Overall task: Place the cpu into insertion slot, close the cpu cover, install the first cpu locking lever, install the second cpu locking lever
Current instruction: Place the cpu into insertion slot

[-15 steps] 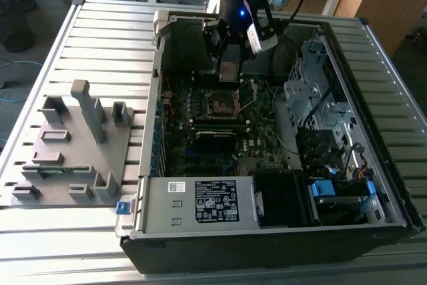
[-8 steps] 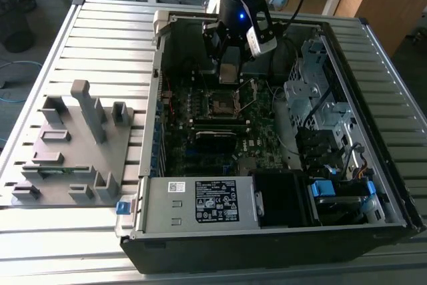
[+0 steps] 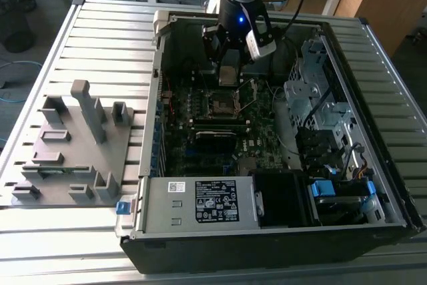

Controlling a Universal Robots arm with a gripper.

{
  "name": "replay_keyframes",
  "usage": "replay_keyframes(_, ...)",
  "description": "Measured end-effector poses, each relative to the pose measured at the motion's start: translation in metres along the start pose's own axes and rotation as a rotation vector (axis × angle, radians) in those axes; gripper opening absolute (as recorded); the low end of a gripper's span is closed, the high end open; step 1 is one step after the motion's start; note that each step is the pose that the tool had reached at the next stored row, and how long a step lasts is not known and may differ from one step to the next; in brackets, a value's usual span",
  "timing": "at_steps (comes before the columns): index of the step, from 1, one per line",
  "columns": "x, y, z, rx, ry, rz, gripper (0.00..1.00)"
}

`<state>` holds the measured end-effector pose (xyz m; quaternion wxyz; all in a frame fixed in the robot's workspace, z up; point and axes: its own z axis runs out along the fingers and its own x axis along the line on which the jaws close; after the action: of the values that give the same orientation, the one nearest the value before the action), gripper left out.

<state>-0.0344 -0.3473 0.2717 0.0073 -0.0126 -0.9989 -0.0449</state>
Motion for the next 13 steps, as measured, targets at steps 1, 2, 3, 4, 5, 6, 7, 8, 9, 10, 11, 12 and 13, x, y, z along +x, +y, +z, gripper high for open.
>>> replay_keyframes(1, 0.0, -0.0001, 0.0008, 0.0, 0.0, 0.0, 0.54)
replay_keyframes(2, 0.0, -0.0001, 0.001, 0.0003, 0.0001, 0.0, 0.54)
replay_keyframes(3, 0.0, -0.0001, 0.0011, 0.0004, 0.0002, 0.0, 0.54)
replay_keyframes(4, 0.0, -0.0002, 0.0012, 0.0005, 0.0002, 0.0, 0.54)
replay_keyframes(5, 0.0, -0.0002, 0.0014, 0.0002, 0.0001, 0.0, 0.54)
replay_keyframes(6, 0.0, -0.0002, 0.0018, -0.0001, 0.0, 0.0, 0.54)
replay_keyframes(7, 0.0, -0.0002, 0.0024, -0.0002, -0.0001, 0.0, 0.54)
replay_keyframes(8, 0.0002, -0.0003, 0.003, 0.0, -0.0001, 0.0, 0.54)
replay_keyframes(9, 0.0004, -0.0004, 0.0038, 0.0002, 0.0001, 0.0, 0.54)
replay_keyframes(10, 0.0005, -0.0005, 0.0048, 0.0001, 0.0, 0.0, 0.54)
replay_keyframes(11, 0.0005, -0.0006, 0.006, 0.0001, 0.0, 0.0, 0.54)
replay_keyframes(12, 0.0005, -0.0007, 0.0075, 0.0001, 0.0, 0.0, 0.54)
replay_keyframes(13, 0.0005, -0.0009, 0.0092, 0.0002, 0.0, 0.0, 0.54)
